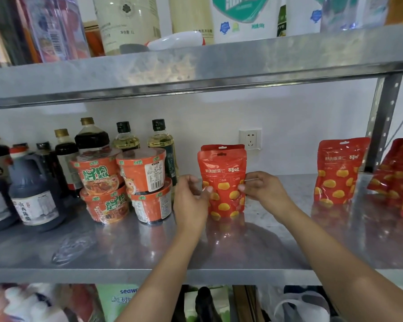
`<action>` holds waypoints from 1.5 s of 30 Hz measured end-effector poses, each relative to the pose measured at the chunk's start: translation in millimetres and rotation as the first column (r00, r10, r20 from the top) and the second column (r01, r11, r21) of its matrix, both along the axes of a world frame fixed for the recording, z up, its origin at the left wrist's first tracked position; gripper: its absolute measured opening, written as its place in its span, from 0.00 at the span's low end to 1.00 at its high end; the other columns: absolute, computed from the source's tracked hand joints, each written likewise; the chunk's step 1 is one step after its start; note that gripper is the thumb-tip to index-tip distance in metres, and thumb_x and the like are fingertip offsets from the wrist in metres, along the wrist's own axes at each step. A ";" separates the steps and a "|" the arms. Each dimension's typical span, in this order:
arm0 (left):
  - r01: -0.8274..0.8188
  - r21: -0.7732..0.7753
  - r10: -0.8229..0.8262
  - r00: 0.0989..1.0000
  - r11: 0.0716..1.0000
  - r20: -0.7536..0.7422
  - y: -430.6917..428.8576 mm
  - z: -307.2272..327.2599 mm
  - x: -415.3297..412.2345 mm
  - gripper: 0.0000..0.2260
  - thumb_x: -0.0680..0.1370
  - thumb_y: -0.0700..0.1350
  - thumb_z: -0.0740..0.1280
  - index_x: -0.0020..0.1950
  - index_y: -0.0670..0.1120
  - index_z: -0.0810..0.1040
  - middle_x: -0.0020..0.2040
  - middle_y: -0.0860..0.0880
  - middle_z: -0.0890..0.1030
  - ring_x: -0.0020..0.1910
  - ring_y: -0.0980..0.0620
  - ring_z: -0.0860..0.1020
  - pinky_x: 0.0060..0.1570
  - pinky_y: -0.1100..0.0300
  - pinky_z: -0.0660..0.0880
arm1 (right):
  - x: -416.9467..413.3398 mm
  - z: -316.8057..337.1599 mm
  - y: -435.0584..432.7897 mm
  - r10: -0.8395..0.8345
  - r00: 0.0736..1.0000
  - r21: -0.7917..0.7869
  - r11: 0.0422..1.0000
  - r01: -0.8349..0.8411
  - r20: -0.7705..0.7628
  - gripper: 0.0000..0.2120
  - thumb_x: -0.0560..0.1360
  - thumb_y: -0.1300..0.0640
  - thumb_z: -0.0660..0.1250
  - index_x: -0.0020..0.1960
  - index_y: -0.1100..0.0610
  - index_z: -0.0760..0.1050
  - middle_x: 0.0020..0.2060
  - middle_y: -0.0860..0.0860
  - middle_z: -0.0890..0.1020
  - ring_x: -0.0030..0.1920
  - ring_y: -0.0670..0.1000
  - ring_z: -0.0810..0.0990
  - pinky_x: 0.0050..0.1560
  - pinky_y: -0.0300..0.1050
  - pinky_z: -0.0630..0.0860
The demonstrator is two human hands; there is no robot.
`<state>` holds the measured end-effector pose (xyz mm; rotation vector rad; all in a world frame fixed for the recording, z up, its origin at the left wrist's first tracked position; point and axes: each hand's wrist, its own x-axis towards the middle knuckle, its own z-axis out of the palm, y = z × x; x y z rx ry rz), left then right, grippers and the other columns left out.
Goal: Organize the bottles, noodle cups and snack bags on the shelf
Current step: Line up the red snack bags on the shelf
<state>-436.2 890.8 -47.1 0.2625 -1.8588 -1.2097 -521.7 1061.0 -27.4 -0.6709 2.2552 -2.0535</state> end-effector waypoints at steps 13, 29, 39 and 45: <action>0.414 0.033 -0.413 0.910 0.910 -0.020 74.3 7.8 -25.7 0.15 0.76 0.37 0.73 0.52 0.58 0.77 0.49 0.54 0.82 0.49 0.54 0.81 0.51 0.62 0.79 | 11.5 5.6 52.2 -0.099 0.994 -0.190 0.978 0.088 -0.047 0.08 0.75 0.64 0.73 0.53 0.56 0.78 0.46 0.60 0.86 0.52 0.57 0.85 0.58 0.50 0.81; 0.600 0.108 -0.582 0.691 0.793 0.428 197.4 28.7 -136.5 0.32 0.77 0.53 0.72 0.77 0.45 0.64 0.71 0.45 0.74 0.67 0.45 0.75 0.65 0.51 0.73 | -38.2 -8.3 154.9 -0.598 0.798 -0.122 0.789 0.602 0.072 0.33 0.82 0.40 0.58 0.81 0.52 0.51 0.72 0.53 0.72 0.69 0.58 0.75 0.70 0.61 0.70; 0.560 0.139 -0.577 0.795 0.817 0.187 191.4 23.8 -149.4 0.09 0.81 0.50 0.66 0.42 0.51 0.82 0.45 0.48 0.86 0.43 0.44 0.85 0.45 0.41 0.83 | -47.3 -6.4 166.5 -0.455 0.889 -0.161 0.883 0.442 -0.058 0.27 0.80 0.45 0.65 0.75 0.50 0.62 0.58 0.45 0.78 0.50 0.45 0.82 0.48 0.38 0.78; 0.499 0.147 -0.502 0.865 0.854 -0.014 149.8 31.3 -124.8 0.09 0.82 0.48 0.66 0.44 0.54 0.83 0.44 0.52 0.87 0.45 0.49 0.85 0.50 0.43 0.82 | -40.0 -3.3 139.7 -0.043 0.995 -0.254 0.965 0.065 0.091 0.20 0.73 0.47 0.72 0.62 0.54 0.77 0.54 0.51 0.86 0.55 0.53 0.85 0.55 0.53 0.81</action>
